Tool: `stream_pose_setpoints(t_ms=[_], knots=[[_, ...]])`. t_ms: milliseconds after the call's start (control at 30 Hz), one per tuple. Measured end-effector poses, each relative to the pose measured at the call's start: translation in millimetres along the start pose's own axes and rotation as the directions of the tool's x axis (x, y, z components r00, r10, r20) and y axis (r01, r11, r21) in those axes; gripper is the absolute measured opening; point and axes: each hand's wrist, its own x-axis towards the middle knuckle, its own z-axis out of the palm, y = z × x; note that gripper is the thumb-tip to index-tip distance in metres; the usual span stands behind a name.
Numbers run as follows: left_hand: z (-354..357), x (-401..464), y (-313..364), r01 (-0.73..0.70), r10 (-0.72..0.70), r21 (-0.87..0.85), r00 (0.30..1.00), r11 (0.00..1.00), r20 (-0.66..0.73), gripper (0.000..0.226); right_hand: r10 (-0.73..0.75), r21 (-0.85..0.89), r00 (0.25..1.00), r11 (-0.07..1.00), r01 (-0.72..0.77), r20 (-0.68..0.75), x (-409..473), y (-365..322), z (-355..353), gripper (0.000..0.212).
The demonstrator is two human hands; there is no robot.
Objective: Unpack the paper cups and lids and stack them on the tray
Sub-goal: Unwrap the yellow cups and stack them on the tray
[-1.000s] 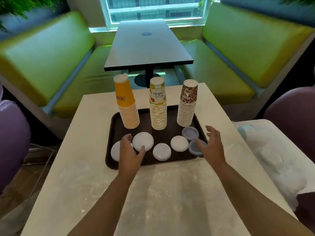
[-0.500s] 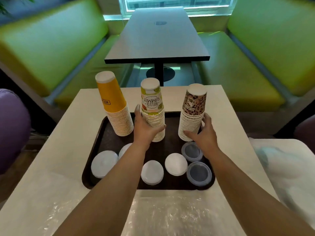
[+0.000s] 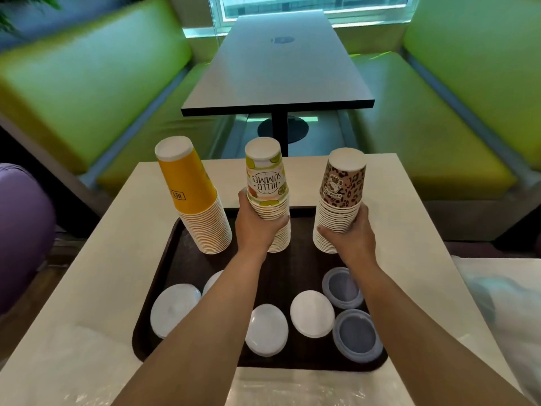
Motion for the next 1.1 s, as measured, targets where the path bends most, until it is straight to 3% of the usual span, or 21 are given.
stream_pose_setpoints(t_ms=[300,533,767,933,1100], knots=[[3.2,5.8,-1.5,-0.010,0.010,-0.002,1.000,1.000,0.006,0.081,-0.002,-0.009,1.000,1.000,0.002,-0.023,7.7,2.1,5.9,0.084],[-4.0,-8.2,-8.1,0.049,-0.051,0.081,0.998,0.996,0.025,0.103,0.063,-0.009,0.998,0.998,-0.063,-0.026,-5.6,3.2,4.1,0.105],[-7.9,-54.8,-3.9,0.257,-0.258,0.110,0.966,0.960,-0.004,0.066,0.154,-0.053,0.988,0.986,-0.156,-0.032,-37.0,-11.7,-4.2,0.083],[-8.9,-87.2,4.0,0.149,-0.187,0.209,0.966,0.966,0.179,0.046,0.176,-0.130,0.984,0.976,-0.174,0.006,-65.0,-24.0,-25.1,0.064],[-3.1,-114.9,21.0,-0.076,-0.027,0.244,0.919,0.967,0.393,0.035,0.146,-0.221,0.989,0.964,-0.144,-0.009,-104.7,-35.7,-60.5,0.052]])
